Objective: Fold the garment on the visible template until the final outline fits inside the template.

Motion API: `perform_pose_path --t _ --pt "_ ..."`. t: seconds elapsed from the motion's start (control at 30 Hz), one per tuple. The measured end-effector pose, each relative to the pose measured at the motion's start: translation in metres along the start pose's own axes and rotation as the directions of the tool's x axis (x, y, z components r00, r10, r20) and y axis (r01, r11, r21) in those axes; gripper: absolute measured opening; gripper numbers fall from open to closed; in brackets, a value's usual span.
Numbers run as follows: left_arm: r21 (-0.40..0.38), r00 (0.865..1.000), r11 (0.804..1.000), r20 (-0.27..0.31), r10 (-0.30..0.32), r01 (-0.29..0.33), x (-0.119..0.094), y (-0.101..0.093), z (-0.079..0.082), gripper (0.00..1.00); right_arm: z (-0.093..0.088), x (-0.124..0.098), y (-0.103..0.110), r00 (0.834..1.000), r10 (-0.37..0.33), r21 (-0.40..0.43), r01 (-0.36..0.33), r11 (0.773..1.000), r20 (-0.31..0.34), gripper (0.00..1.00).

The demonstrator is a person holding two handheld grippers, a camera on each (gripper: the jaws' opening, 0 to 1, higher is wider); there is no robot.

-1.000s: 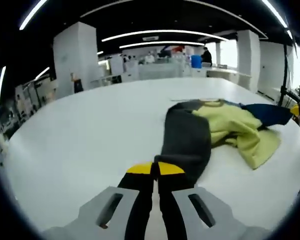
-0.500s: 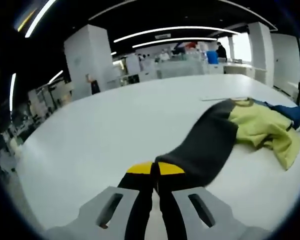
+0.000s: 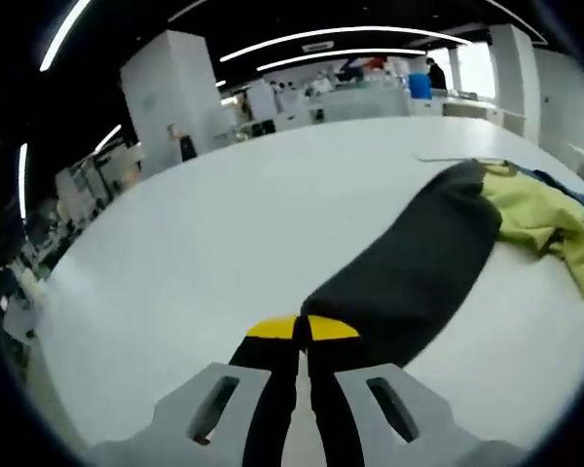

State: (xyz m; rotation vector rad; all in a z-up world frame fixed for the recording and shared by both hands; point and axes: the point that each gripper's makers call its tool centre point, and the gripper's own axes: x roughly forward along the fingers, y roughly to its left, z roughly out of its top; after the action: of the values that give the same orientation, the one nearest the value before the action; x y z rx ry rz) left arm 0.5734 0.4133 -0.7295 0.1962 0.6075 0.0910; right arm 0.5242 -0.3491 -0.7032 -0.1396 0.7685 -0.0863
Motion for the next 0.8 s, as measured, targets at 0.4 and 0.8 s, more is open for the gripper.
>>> perform_pose_path --t 0.4,0.8 --pt "-0.046 0.999 0.999 -0.02 0.026 -0.027 0.028 0.012 0.0 0.0 -0.012 0.039 -0.045 0.991 -0.122 -0.127 0.114 0.985 -0.062 0.0" --pt "-0.016 0.998 0.999 -0.053 0.041 -0.042 0.044 0.025 -0.002 0.0 -0.003 0.074 -0.077 0.984 -0.154 -0.187 0.135 0.973 -0.091 0.0"
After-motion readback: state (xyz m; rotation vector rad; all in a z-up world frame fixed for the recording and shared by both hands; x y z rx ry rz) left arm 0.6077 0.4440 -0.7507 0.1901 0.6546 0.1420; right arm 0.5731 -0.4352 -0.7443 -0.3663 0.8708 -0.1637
